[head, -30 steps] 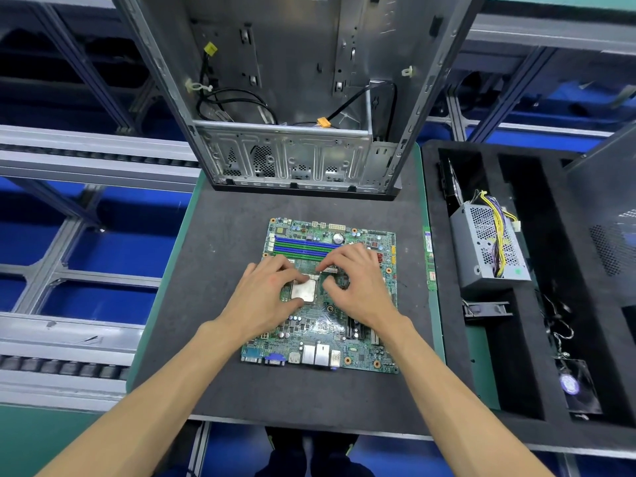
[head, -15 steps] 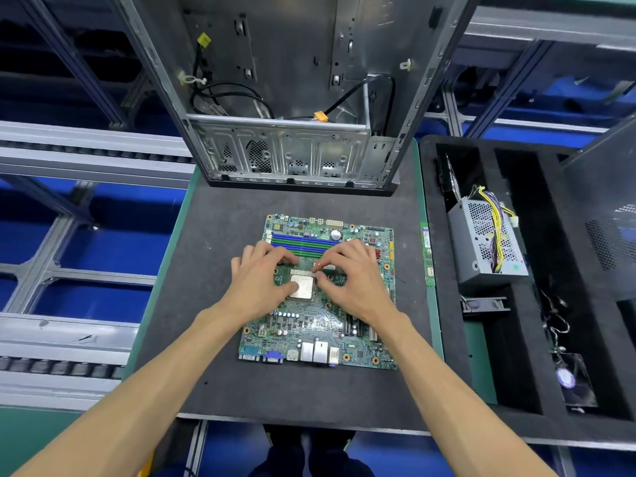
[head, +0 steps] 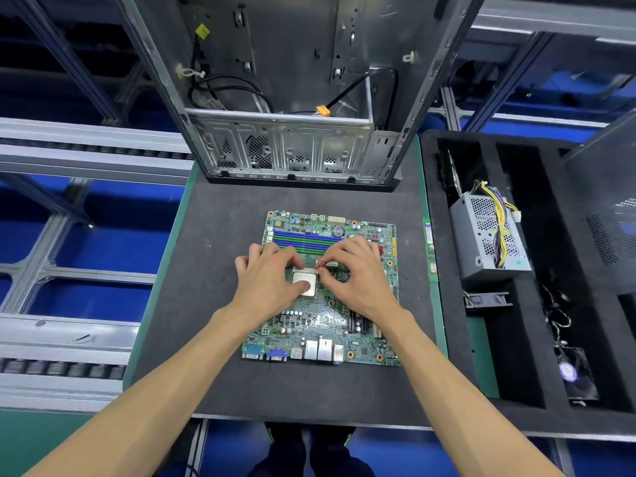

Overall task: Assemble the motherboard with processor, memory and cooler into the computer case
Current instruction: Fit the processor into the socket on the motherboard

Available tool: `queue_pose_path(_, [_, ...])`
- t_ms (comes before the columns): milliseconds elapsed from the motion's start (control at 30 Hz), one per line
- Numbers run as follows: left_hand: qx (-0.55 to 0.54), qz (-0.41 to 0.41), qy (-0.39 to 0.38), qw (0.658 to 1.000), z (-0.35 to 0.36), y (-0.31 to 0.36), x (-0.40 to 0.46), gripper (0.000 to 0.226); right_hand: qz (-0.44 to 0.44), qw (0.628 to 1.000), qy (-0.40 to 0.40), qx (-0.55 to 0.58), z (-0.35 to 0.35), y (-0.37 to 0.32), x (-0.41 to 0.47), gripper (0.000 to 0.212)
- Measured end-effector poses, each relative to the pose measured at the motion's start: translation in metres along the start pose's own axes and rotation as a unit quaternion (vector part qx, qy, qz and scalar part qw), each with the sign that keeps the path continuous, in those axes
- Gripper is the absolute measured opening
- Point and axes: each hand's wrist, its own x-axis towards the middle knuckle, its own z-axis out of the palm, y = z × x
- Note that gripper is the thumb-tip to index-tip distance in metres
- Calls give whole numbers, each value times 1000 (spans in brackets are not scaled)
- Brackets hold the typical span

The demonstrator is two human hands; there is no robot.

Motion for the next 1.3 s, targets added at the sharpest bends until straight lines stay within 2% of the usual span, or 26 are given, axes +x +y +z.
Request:
queue_pose_path(167, [35, -2, -19, 999, -1, 1, 3, 29, -1, 1000, 0, -1, 0, 0, -1, 10])
queue_pose_path(367, [35, 36, 13, 999, 0, -2, -7, 34, 5, 1000, -1, -1, 0, -1, -1, 9])
queue_pose_path(433, [45, 88, 36, 994, -2, -1, -10, 31, 4, 1000, 2, -2, -1, -1, 0, 8])
queue_pose_path(533, [58, 199, 50, 977, -2, 2, -16, 11, 3, 1000, 3, -4, -2, -2, 0, 7])
queue_pose_path(600, [47, 224, 32, 973, 0, 1, -21, 9, 5, 1000, 1, -6, -3, -3, 0, 7])
queue_pose_path(733, [20, 213, 47, 976, 4, -1, -29, 8, 7, 1000, -1, 4, -4, -6, -1, 9])
queue_pose_path(867, [10, 200, 71, 977, 6, -1, -31, 9, 19, 999, 3, 34, -8, -11, -4, 20])
queue_pose_path(1300, [23, 209, 101, 972, 11, -2, -37, 17, 23, 1000, -12, 11, -10, -25, -21, 13])
